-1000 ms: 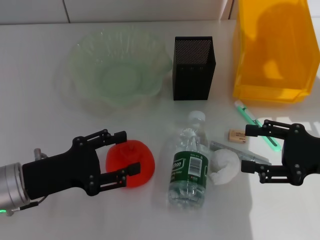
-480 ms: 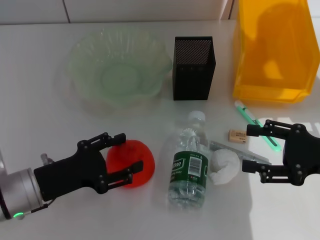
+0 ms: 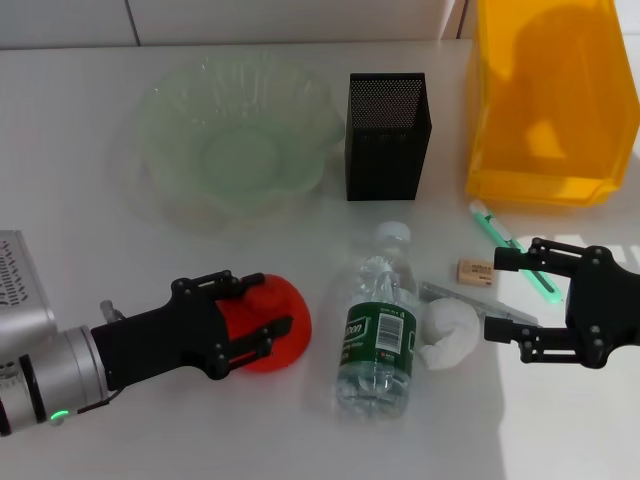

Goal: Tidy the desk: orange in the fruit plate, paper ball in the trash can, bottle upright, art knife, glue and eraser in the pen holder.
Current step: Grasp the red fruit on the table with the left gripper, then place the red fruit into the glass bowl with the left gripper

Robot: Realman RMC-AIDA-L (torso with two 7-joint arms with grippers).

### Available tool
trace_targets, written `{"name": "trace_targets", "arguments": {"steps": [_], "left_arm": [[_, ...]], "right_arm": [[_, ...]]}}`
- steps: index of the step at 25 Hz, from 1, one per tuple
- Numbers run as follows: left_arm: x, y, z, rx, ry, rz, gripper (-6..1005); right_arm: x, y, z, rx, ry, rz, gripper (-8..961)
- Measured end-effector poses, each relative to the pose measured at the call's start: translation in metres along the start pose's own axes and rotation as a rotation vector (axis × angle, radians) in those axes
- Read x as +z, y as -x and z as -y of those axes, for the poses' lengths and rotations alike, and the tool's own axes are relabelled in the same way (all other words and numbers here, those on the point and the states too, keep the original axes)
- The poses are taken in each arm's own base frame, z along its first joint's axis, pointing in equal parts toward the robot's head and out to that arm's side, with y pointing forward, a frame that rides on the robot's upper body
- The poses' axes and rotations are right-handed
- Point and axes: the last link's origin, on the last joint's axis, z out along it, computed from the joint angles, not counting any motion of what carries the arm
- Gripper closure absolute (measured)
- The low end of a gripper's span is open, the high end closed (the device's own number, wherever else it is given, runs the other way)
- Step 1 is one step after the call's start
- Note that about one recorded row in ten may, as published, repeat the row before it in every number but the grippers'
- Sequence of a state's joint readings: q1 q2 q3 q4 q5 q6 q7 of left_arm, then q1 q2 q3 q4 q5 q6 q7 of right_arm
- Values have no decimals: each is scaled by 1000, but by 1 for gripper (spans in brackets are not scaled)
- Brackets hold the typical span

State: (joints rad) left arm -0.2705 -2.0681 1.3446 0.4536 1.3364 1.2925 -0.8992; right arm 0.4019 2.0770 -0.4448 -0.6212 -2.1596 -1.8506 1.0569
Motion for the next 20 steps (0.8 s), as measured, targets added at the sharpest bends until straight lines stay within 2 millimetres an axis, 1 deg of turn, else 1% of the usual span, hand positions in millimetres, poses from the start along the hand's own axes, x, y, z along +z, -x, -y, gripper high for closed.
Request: {"name": "trace_targets", "arguments": {"steps": [2,7,9,11,12,13,15,16,17,18,20], "left_arm": [[2,1,5,9,-36,11,337],[2,-4,6,5,-56,-28,574],[1,-6,6,5,-52,-36,613],[0,-12,3,6,-23,-70,651],[-2,-20,0,15,6,-115,671],[-2,-20,0,15,6,-115,690],[-6,-30,0,24,18,-172,729],[-7,-35,1,28,14,-198,748],[-10,-44,6,37,-8,-251,767],[-10,-44,6,37,-8,-251,787],[-13,-56,17,51,-61,-303,824]], "right_arm": [[0,-1,1,1,-8,-4,137],[-2,-3,0,6,-15,-7,137],[-2,-3,0,8,-18,-7,137],[-3,-4,-1,8,-25,-4,137],[-4,-3,0,5,-34,7,137],[-4,-3,0,5,-34,7,138],[-5,-2,0,1,-41,21,138],[-5,-1,0,0,-43,26,138],[-6,0,0,-2,-46,34,138],[-6,0,0,-2,-46,34,138],[-6,0,1,-4,-48,37,138]]}}
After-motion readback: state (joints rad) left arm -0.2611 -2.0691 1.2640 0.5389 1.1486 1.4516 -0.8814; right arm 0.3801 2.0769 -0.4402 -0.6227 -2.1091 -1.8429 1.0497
